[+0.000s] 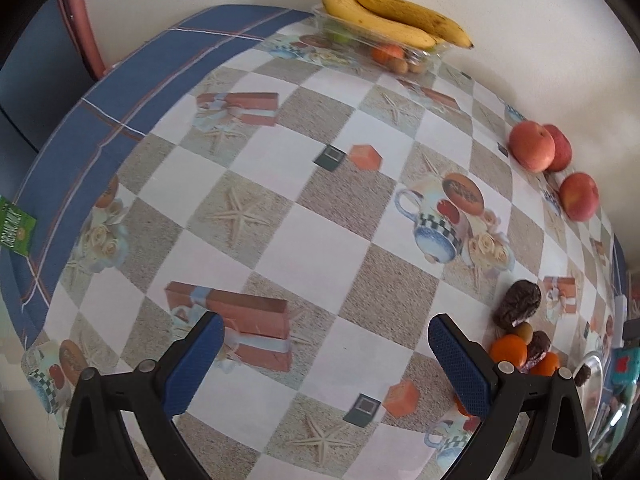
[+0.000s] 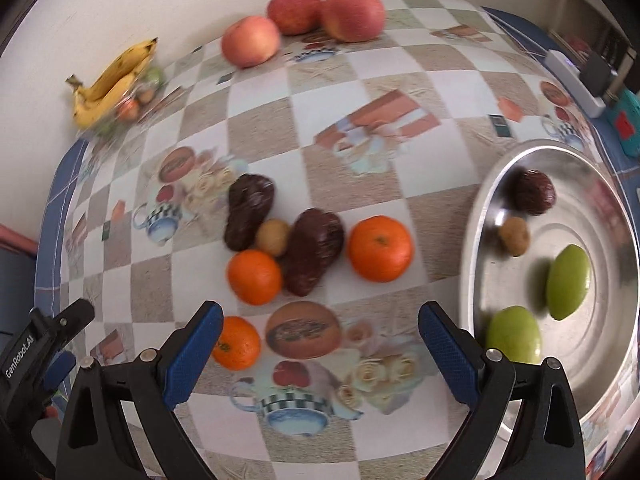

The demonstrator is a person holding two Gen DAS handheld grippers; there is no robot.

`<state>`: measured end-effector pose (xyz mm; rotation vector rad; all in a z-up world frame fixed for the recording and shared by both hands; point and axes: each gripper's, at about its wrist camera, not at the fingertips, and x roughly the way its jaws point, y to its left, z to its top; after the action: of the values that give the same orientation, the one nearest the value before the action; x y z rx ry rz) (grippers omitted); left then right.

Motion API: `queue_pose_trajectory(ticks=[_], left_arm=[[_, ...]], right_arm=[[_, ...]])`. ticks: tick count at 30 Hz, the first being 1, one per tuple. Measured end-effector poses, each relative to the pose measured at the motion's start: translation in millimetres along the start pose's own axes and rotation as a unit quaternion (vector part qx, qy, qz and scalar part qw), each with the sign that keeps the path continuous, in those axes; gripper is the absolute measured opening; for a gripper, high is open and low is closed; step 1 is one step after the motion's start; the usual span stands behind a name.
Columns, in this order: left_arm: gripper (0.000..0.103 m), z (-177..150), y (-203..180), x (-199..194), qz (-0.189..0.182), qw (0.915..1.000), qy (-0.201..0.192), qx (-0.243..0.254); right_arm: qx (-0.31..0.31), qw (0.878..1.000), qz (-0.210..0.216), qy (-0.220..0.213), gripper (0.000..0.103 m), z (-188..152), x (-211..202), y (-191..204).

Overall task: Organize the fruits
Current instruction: 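Withdraw both open tools from the bowl toward the tangerines, then grasp a tangerine with the left tool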

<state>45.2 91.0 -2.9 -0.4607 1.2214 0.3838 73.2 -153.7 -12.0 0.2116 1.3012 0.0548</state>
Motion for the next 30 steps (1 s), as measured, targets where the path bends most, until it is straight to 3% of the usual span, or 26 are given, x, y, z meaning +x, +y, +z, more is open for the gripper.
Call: queue_pose_trajectory(ticks=[8, 15, 30], left_arm=[[0.103, -6.9, -17.7, 7.0, -0.011, 0.9996, 0.016, 0.02], [0.103, -13.8, -37.5, 10.6, -0.026, 0.9983, 0.027, 0.045], [0.103, -30.4, -62.9, 20.9, -0.054, 0.9955, 0.043, 0.066]], right_arm=[[-0.017, 1.0, 0.006, -0.003, 0.098, -1.1, 1.8, 6.7], [-0.015, 0.999, -0.007, -0.037, 0.098, 4.1, -17.2, -9.4], [0.004, 0.999, -0.035, -0.027, 0.098, 5.3, -15.5, -35.4]])
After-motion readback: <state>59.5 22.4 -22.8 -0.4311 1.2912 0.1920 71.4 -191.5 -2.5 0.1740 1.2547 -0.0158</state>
